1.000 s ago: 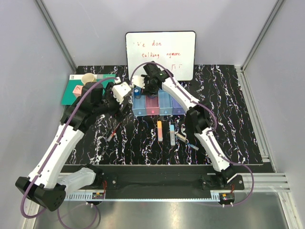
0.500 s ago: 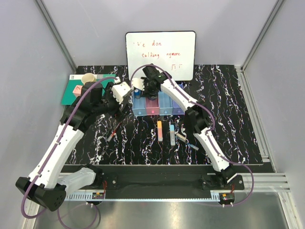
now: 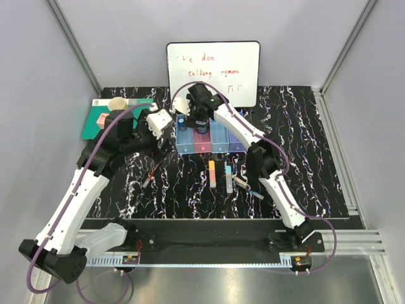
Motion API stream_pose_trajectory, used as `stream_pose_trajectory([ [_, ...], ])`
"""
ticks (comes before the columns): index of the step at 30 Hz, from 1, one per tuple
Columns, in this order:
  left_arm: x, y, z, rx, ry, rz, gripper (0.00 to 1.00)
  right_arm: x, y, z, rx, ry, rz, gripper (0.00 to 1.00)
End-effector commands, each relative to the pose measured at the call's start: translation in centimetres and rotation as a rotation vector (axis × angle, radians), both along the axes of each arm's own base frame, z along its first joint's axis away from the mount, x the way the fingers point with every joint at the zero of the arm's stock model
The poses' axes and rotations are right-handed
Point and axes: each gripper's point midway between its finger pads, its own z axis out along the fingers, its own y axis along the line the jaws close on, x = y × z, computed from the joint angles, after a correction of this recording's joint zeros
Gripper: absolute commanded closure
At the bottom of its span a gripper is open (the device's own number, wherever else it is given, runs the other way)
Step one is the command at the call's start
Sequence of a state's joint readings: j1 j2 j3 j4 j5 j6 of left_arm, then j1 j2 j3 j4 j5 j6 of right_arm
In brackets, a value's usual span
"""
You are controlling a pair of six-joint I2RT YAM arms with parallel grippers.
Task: Sort the stationery into containers
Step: Place the stationery in the storage box.
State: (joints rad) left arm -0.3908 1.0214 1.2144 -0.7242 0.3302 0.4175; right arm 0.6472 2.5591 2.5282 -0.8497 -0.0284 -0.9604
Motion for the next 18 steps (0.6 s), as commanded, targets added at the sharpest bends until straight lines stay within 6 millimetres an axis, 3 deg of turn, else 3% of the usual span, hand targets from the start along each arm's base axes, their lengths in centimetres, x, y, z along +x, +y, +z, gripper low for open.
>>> stream_pose_trajectory([
  [1, 0.0, -0.3, 2.4, -0.046, -0.065, -0.015, 0.10, 0.8, 0.9, 8.6, 0.111, -0.170, -0.042, 0.04],
  [6, -0.2, 0.0, 3.3, -0.039, -0.092, -0.014, 0.10, 0.7, 0.3, 11.4, 0.153, -0.201, -0.108, 0.05],
  [7, -0.4, 0.1, 3.3, -0.031, -0.094, -0.018, 0.10, 0.2, 0.0, 11.2, 0.147, -0.180, -0.117, 0.06],
  [8, -0.5, 0.1, 3.5, -0.029, -0.100, -0.022, 0.10, -0.6, -0.7, 13.0, 0.166, -0.180, -0.130, 0.07],
  [11, -1.1, 0.4, 3.4, -0.006, -0.111, -0.039, 0.10, -4.4, -3.0, 13.3, 0.174, -0.048, -0.168, 0.11],
  [14, -1.5, 0.7, 2.9, 0.016, -0.111, -0.052, 0.09, -9.7, -6.0, 12.8, 0.171, 0.116, -0.182, 0.15],
  [15, -1.6, 0.7, 2.6, 0.022, -0.106, -0.057, 0.09, -11.8, -7.3, 10.0, 0.113, 0.192, -0.173, 0.16],
  [16, -1.6, 0.7, 2.3, 0.035, -0.108, -0.066, 0.09, -13.3, -8.5, 11.9, 0.125, 0.169, -0.162, 0.16],
  [17, -1.6, 0.8, 1.7, 0.049, -0.102, -0.073, 0.09, -14.4, -9.4, 11.5, 0.108, 0.179, -0.154, 0.17],
  [18, -1.6, 0.8, 1.4, 0.058, -0.100, -0.077, 0.08, -16.1, -10.8, 9.2, 0.055, 0.232, -0.152, 0.18],
])
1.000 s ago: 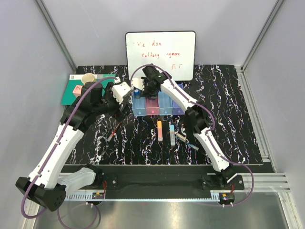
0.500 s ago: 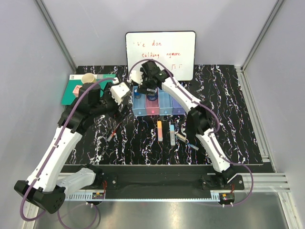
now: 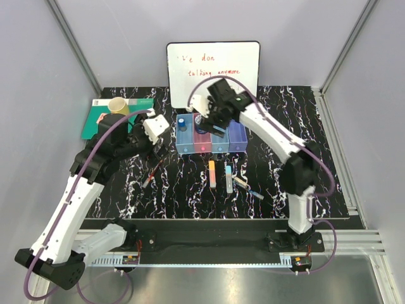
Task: Sort the stationery into containers
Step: Pick up the stationery from the center of the board.
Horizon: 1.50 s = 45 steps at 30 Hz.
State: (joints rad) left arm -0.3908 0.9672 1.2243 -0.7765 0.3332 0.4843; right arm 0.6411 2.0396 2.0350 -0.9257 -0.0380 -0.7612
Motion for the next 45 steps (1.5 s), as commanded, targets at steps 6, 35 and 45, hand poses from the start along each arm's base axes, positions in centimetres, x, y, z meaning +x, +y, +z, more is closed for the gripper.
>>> stream_pose_trajectory([
  [6, 0.4, -0.1, -1.0, 0.062, -0.028, -0.060, 0.07, -13.5, -8.9, -2.9, -0.038, 0.216, 0.019, 0.31],
  [35, 1.1, -1.0, -0.7, 0.094, -0.010, -0.042, 0.07, -15.9, -8.2, -13.0, 0.107, 0.348, -0.117, 0.50],
  [45, 1.0, -1.2, -1.1, 0.091, 0.005, -0.051, 0.07, -15.7, -9.0, -15.0, 0.080, 0.370, -0.147, 0.58],
])
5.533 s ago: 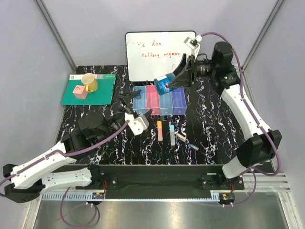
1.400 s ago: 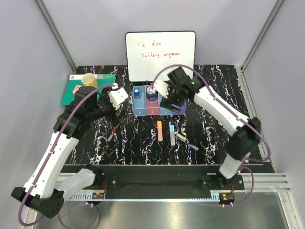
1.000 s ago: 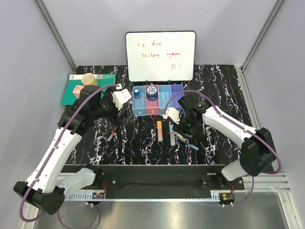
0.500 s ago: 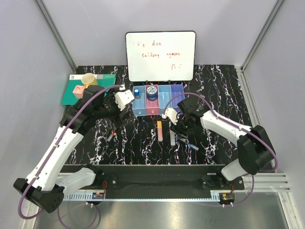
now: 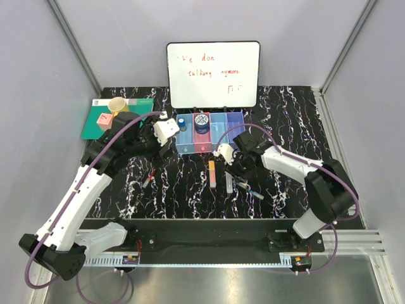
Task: Sort the stationery into containers
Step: Pick up the stationery from the center of the board.
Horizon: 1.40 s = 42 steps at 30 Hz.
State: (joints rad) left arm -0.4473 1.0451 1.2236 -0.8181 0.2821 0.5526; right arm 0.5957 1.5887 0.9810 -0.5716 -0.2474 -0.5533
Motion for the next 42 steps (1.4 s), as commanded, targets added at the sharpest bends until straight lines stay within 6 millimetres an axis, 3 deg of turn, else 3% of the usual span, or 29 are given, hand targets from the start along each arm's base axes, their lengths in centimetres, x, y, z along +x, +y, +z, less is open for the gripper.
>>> stream_pose_trajectory([
  [1, 0.6, -0.5, 2.0, -0.028, -0.054, -0.004, 0.07, 1.0, -0.3, -0.7, -0.001, -0.017, -0.029, 0.58],
  [13, 0.7, -0.7, 2.2, -0.031, -0.055, -0.012, 0.07, 1.6, -0.4, -2.1, -0.005, 0.005, -0.049, 0.62],
  [14, 0.7, -0.7, 2.1, -0.029, -0.053, -0.012, 0.07, 1.5, -0.3, -2.2, -0.004, 0.010, -0.047, 0.65],
  [15, 0.7, -0.6, 2.2, -0.028, -0.057, -0.011, 0.07, 1.5, -0.2, -2.2, 0.001, 0.010, -0.049, 0.77],
  [18, 0.6, -0.5, 2.0, -0.027, -0.057, -0.011, 0.07, 1.6, -0.3, -2.3, -0.006, 0.011, -0.051, 0.97],
  [21, 0.5, -0.5, 1.9, -0.027, -0.054, -0.011, 0.07, 1.7, -0.4, -2.2, -0.013, 0.002, -0.059, 1.00],
  [26, 0.2, -0.3, 1.4, -0.026, -0.048, -0.006, 0.07, 2.9, -0.3, 0.5, -0.003, -0.054, -0.079, 1.00],
  [32, -0.4, -0.1, 0.6, -0.031, -0.031, -0.003, 0.07, 5.1, 0.8, 6.1, 0.027, -0.135, -0.062, 1.00],
  [36, -0.5, 0.0, 0.5, -0.032, -0.037, 0.005, 0.07, 8.4, 2.9, 10.4, 0.086, -0.224, -0.055, 1.00],
  [38, -0.5, 0.0, 0.4, -0.034, -0.038, 0.008, 0.07, 9.8, 3.8, 10.6, 0.085, -0.240, -0.044, 1.00],
  [39, -0.5, 0.0, 0.5, -0.037, -0.040, 0.008, 0.07, 11.0, 4.5, 11.8, 0.101, -0.273, -0.043, 1.00],
  [41, -0.6, -0.1, 0.4, -0.042, -0.038, 0.004, 0.07, 12.5, 5.3, 11.1, 0.092, -0.279, -0.028, 1.00],
  [42, -0.6, 0.0, 0.4, -0.043, -0.039, 0.008, 0.07, 13.6, 5.9, 12.2, 0.107, -0.312, -0.024, 1.00],
])
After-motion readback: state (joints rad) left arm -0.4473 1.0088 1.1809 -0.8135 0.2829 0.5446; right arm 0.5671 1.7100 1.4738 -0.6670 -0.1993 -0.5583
